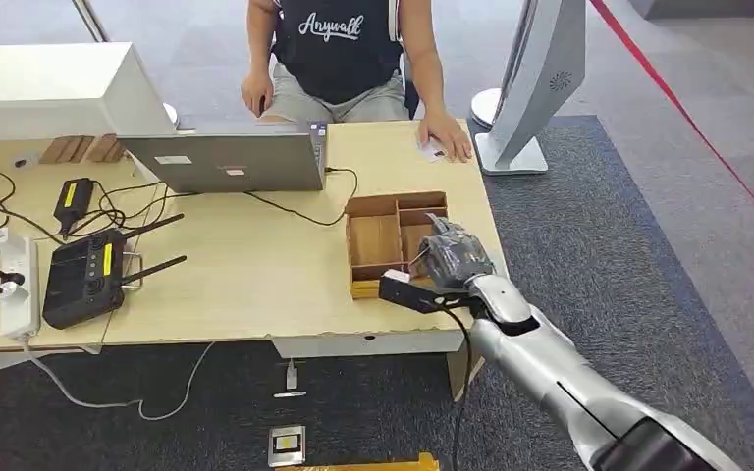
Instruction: Pass the card to the sensor for recognition and then transmit it.
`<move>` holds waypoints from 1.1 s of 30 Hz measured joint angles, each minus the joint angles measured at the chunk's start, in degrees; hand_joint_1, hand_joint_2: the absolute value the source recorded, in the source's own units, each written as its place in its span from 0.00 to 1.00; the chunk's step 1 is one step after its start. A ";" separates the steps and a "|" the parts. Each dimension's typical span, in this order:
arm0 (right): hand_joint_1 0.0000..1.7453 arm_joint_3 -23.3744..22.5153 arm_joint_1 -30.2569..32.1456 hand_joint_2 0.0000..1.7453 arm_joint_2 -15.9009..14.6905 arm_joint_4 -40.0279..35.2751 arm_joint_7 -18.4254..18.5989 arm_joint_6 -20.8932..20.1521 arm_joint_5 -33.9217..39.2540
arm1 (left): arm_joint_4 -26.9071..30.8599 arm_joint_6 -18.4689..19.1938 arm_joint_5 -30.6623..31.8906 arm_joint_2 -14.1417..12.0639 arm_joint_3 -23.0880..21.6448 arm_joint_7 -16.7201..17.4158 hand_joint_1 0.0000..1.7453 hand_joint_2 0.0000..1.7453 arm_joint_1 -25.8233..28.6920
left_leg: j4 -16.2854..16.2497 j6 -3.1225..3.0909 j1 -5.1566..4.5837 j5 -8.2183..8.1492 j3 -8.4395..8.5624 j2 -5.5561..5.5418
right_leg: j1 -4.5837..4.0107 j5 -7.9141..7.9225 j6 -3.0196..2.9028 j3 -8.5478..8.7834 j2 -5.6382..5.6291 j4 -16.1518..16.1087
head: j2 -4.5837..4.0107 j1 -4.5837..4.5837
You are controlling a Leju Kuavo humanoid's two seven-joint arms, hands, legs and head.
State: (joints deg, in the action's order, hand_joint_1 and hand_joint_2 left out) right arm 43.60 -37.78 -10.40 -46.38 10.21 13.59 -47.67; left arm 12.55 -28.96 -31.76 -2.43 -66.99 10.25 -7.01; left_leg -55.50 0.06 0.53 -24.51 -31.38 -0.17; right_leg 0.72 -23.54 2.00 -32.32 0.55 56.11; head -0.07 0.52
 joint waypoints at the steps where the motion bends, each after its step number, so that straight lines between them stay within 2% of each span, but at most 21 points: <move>1: 1.00 0.02 -0.08 1.00 0.09 0.00 -0.07 0.13 0.00 | 0.00 -0.04 -0.09 0.04 0.00 0.02 0.00 0.00 0.00 | 0.00 0.00 0.00 0.00 0.00 0.00 | 0.00 0.00 0.00 0.00 0.00 0.00 | 0.00 0.00; 4: 1.00 0.11 -0.48 1.00 0.24 0.00 -0.15 0.57 0.00 | 0.00 -0.11 -0.11 0.22 0.00 0.04 0.00 0.00 0.00 | 0.00 0.00 0.00 0.00 0.00 0.00 | 0.00 0.00 0.00 0.00 0.00 0.00 | 0.00 0.00; 7: 1.00 0.02 -1.01 1.00 0.26 -0.28 0.00 3.21 0.41 | 0.00 -0.39 -0.11 0.33 0.00 0.18 0.00 0.00 0.03 | 0.00 0.00 0.00 0.00 0.00 0.00 | 0.00 0.01 0.00 0.00 0.00 0.00 | 0.00 0.00; 14: 1.00 -1.38 -3.93 1.00 -2.07 -7.00 4.17 5.27 0.11 | 0.00 -0.50 -0.04 0.33 0.00 -0.09 0.00 0.00 0.08 | -0.02 0.00 -0.01 0.02 0.01 0.01 | 0.01 0.02 0.00 -0.01 0.00 0.00 | 0.00 0.00; 18: 1.00 -2.84 -5.99 1.00 -4.09 -12.62 6.21 3.69 -1.34 | 0.00 -0.46 0.26 0.31 0.00 -0.33 0.00 0.00 0.10 | -0.02 0.00 -0.01 0.02 0.01 0.01 | 0.01 0.02 0.00 0.00 0.00 0.00 | 0.00 0.00; 23: 1.00 -3.91 -7.56 1.00 -5.46 -17.60 6.86 1.73 -2.82 | 0.00 -0.28 0.57 0.35 0.00 -0.50 0.00 0.00 0.03 | -0.02 0.00 -0.01 0.02 0.03 0.01 | 0.01 0.03 -0.01 0.00 -0.01 0.00 | 0.00 0.00; 33: 1.00 -4.44 -7.86 1.00 -6.34 -21.73 6.95 1.47 -2.99 | 0.00 -0.20 0.57 0.50 0.00 -0.50 0.00 0.00 0.01 | -0.01 0.01 0.00 0.02 0.02 0.01 | 0.00 0.03 -0.02 0.00 -0.01 0.00 | 0.00 0.00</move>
State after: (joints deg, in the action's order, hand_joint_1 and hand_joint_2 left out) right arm 39.17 -45.63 -16.74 -68.11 17.16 15.06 -50.66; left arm 12.55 -29.16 -31.19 -1.92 -66.99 9.75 -7.00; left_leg -55.51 0.07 0.53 -24.49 -31.36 -0.16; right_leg 0.72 -23.52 1.98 -32.32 0.54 56.10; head -0.07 0.52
